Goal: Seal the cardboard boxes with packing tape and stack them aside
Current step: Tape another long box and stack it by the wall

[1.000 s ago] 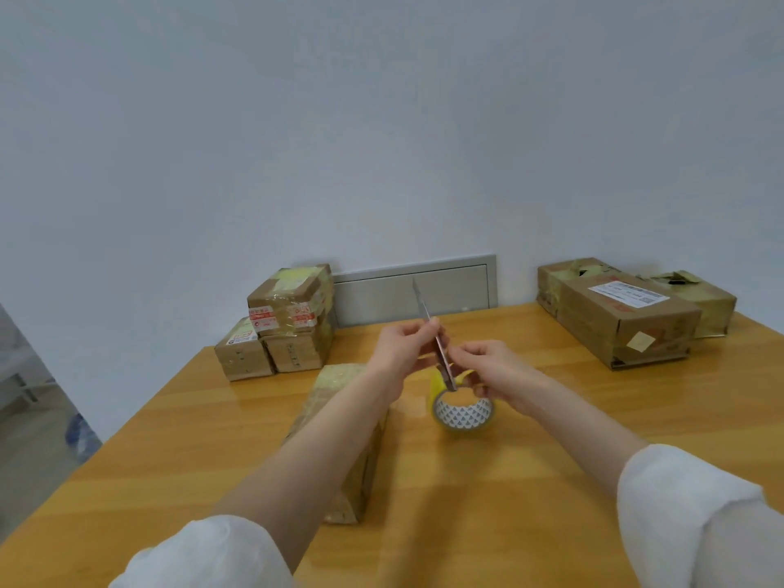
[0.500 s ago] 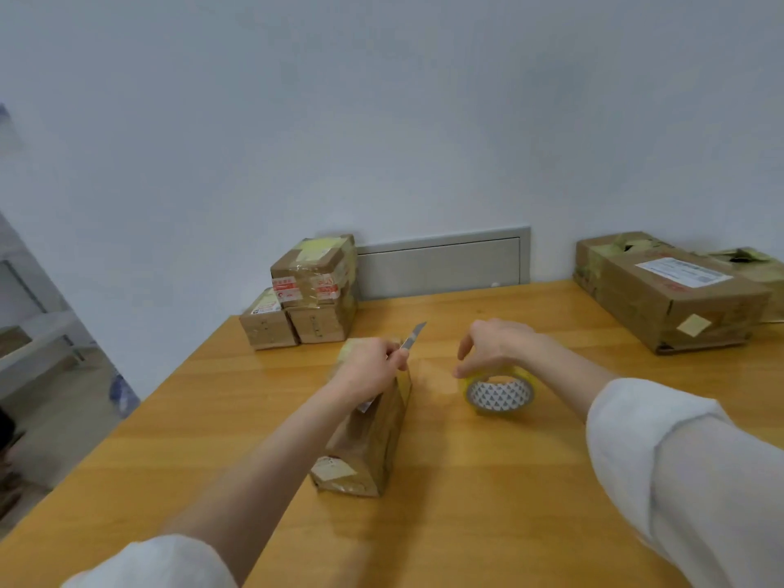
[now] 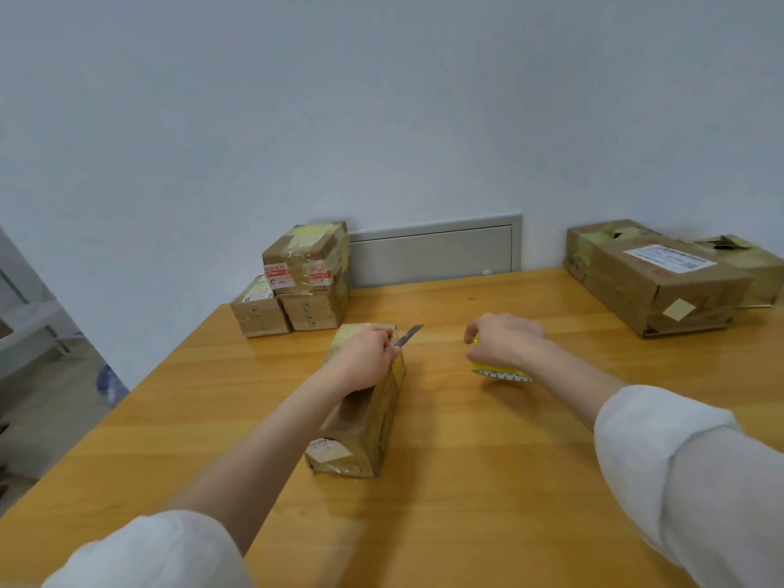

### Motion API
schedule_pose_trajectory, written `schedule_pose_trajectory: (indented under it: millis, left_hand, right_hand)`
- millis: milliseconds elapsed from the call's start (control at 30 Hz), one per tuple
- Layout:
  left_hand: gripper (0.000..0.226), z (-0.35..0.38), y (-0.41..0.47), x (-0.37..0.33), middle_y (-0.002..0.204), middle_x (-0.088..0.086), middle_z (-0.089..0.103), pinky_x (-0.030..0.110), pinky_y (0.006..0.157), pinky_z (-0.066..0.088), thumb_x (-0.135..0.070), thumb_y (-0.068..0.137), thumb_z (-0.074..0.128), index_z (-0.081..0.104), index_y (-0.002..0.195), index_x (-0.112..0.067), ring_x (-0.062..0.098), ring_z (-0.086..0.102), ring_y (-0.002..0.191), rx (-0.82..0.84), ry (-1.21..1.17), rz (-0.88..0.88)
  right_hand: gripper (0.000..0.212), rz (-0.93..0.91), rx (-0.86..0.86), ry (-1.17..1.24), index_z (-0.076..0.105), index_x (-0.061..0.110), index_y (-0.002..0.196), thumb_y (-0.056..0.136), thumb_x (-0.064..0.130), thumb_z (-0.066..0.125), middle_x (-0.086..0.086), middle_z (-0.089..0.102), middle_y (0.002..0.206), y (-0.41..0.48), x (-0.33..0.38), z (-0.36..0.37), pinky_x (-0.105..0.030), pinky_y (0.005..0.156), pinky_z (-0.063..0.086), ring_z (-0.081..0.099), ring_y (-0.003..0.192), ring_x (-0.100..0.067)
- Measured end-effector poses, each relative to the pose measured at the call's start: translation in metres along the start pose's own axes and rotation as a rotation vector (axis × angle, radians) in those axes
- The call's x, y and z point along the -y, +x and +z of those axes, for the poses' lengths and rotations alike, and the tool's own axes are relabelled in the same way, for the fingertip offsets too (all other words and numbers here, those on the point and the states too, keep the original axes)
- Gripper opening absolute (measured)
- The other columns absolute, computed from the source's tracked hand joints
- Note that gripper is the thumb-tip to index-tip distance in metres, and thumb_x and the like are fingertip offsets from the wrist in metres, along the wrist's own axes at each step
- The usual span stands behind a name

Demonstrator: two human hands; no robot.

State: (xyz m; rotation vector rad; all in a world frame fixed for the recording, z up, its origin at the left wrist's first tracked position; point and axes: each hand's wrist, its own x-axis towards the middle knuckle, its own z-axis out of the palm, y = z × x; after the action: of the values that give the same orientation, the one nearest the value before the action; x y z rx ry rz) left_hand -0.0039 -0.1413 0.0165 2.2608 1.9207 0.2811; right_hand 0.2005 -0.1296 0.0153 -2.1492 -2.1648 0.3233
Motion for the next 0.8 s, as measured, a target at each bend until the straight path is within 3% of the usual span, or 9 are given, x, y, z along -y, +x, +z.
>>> schedule_pose_trajectory:
  millis: [133,267,367,467,533,800]
  left_hand:
    - [0.028,0.001,0.0,-0.001,0.138,0.001,0.05,0.025,0.089,0.035,-0.03,0.1,0.045,0.064,0.108,-0.011,0.019,0.049,0.121,-0.002,0.024,0.009]
    - [0.03,-0.002,-0.003,0.0,0.139,0.002,0.051,0.03,0.095,0.039,-0.029,0.099,0.047,0.067,0.103,-0.008,0.019,0.051,0.118,0.024,0.015,0.024]
    - [0.029,-0.014,-0.01,-0.001,0.103,0.004,0.064,0.027,0.074,0.044,-0.03,0.098,0.05,0.069,0.091,-0.01,0.016,0.056,0.091,0.032,-0.129,-0.003]
    - [0.026,-0.027,-0.024,-0.013,0.085,0.001,0.07,0.036,0.075,0.056,-0.031,0.098,0.05,0.067,0.092,-0.012,0.017,0.065,0.078,-0.251,-0.17,-0.016]
    - [0.025,-0.026,-0.035,-0.028,0.078,-0.001,0.07,0.039,0.072,0.057,-0.029,0.099,0.047,0.065,0.091,-0.012,0.02,0.068,0.075,-0.32,-0.194,0.005]
    - [0.027,0.033,-0.048,-0.061,0.107,0.016,0.065,0.041,0.083,0.05,-0.016,0.098,0.039,0.059,0.112,-0.004,0.032,0.06,0.097,-0.163,-0.214,-0.132]
  right_hand:
    - [0.032,0.067,-0.018,-0.048,0.061,0.036,0.116,0.087,0.027,0.053,0.003,0.061,0.115,0.001,0.007,0.005,-0.027,0.071,0.039,0.059,0.104,-0.022]
    - [0.026,0.069,-0.052,-0.023,0.063,0.035,0.112,0.087,0.034,0.058,0.003,0.063,0.112,0.004,0.007,0.01,-0.027,0.071,0.039,0.06,0.105,-0.022]
    - [0.028,0.062,-0.084,0.088,0.066,0.033,0.108,0.091,0.052,0.053,0.001,0.065,0.111,0.004,0.002,0.012,-0.027,0.073,0.039,0.06,0.106,-0.024]
    - [0.028,0.066,-0.161,0.121,0.067,0.033,0.105,0.095,0.05,0.047,0.0,0.068,0.108,0.002,0.0,0.016,-0.027,0.071,0.039,0.061,0.104,-0.024]
    - [0.026,0.065,-0.197,0.11,0.068,0.033,0.104,0.095,0.048,0.049,0.0,0.068,0.107,0.002,0.002,0.02,-0.027,0.071,0.039,0.062,0.103,-0.024]
    - [0.026,0.071,-0.253,0.091,0.07,0.032,0.1,0.093,0.049,0.052,-0.001,0.068,0.105,0.001,0.005,0.026,-0.027,0.071,0.039,0.062,0.101,-0.025]
